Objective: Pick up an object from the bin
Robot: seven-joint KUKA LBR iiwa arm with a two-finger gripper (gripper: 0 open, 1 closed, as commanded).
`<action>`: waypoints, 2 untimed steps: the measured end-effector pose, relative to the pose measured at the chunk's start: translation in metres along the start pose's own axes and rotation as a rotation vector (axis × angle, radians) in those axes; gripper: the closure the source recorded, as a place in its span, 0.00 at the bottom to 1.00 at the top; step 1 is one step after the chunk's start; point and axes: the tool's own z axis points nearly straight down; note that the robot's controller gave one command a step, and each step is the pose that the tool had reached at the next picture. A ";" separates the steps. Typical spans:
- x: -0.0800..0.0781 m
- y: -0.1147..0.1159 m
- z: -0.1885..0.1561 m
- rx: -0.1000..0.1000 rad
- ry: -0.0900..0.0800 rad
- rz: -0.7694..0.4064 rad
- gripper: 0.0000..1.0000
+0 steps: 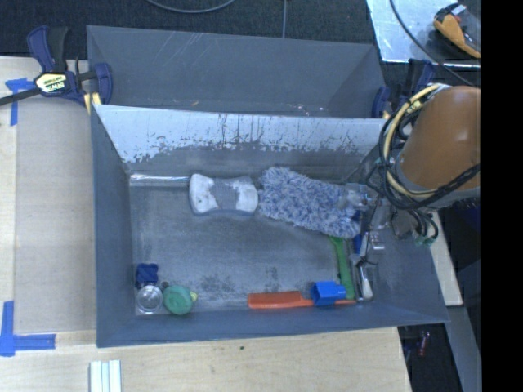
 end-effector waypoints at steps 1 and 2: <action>0.023 -0.027 0.092 -0.002 -0.001 0.511 0.00; -0.103 -0.006 0.022 -0.001 -0.013 0.427 0.00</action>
Offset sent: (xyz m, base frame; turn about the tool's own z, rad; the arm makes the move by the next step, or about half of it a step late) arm 0.0981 -0.0060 -0.0248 0.4321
